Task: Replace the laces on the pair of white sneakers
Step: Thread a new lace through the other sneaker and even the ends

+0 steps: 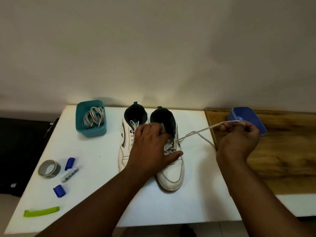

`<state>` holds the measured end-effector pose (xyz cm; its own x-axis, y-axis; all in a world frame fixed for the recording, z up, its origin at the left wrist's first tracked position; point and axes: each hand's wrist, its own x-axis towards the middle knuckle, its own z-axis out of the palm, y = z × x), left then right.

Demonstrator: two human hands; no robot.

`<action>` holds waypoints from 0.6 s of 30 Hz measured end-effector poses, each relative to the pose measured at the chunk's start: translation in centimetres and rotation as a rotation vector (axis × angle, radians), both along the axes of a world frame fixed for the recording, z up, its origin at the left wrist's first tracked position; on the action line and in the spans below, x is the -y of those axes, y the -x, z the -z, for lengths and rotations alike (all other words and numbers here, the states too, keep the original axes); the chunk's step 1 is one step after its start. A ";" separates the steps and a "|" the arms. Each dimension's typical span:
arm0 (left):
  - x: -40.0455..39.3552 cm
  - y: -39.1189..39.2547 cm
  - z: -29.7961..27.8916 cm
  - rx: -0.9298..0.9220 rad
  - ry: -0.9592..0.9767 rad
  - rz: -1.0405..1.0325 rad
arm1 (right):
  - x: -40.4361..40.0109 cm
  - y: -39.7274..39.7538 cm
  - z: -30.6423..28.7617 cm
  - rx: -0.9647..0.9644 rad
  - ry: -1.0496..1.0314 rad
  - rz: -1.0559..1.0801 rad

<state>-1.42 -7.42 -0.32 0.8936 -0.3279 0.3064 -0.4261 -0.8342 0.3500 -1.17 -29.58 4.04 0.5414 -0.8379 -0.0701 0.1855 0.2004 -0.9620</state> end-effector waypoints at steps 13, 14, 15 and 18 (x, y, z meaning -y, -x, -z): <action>-2.2 -1.0 -0.4 -0.132 0.005 0.104 | -3.1 0.5 3.6 -0.468 1.401 -0.658; -2.2 -1.0 -0.5 -0.132 0.007 0.105 | -2.6 0.4 3.5 -0.467 1.384 -0.658; -2.2 -1.0 -0.5 -0.131 0.008 0.106 | -2.3 0.4 3.5 -0.455 1.343 -0.705; -2.2 -1.1 -0.3 -0.120 0.010 0.111 | -3.1 1.0 3.7 -0.475 1.287 -0.937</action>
<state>-0.35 -5.25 -0.01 0.8826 -0.4240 0.2029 -0.4698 -0.7807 0.4121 -2.17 -26.53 0.37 0.9918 0.1081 0.0685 0.1280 -0.8523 -0.5072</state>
